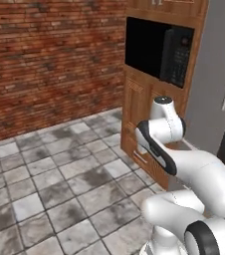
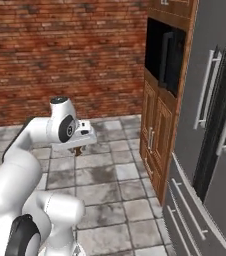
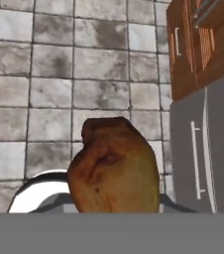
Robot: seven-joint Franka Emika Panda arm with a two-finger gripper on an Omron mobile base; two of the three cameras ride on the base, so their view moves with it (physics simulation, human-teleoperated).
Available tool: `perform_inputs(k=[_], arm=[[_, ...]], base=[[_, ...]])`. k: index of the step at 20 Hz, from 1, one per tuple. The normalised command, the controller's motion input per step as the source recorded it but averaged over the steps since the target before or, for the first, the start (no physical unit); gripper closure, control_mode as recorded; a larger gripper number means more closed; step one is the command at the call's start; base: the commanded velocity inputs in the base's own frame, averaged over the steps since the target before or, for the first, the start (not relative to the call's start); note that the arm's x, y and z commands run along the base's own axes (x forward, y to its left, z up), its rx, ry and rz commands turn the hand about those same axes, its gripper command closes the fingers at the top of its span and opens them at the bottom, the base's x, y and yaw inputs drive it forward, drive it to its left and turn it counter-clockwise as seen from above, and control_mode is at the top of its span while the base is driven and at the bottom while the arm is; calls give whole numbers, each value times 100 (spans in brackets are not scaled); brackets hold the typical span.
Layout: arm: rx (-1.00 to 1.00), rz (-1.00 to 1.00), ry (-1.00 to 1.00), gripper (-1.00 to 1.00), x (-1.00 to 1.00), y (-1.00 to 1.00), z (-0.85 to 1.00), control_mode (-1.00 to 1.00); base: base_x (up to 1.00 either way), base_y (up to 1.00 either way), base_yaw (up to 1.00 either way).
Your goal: Take the chicken drumsticks from the pan and place one on each plate on the dining counter.
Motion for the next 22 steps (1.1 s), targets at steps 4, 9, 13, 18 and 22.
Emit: perform_inputs(k=[4,9,13,18,22], arm=[[0,0,0,100,0,0,0,100],[0,0,0,100,0,0,0,100],[0,0,0,100,0,0,0,100],[0,0,0,100,0,0,0,100],[0,0,0,100,0,0,0,100]], base=[[66,42,53],[50,36,60],[68,31,57],[100,12,48],[100,10,38]])
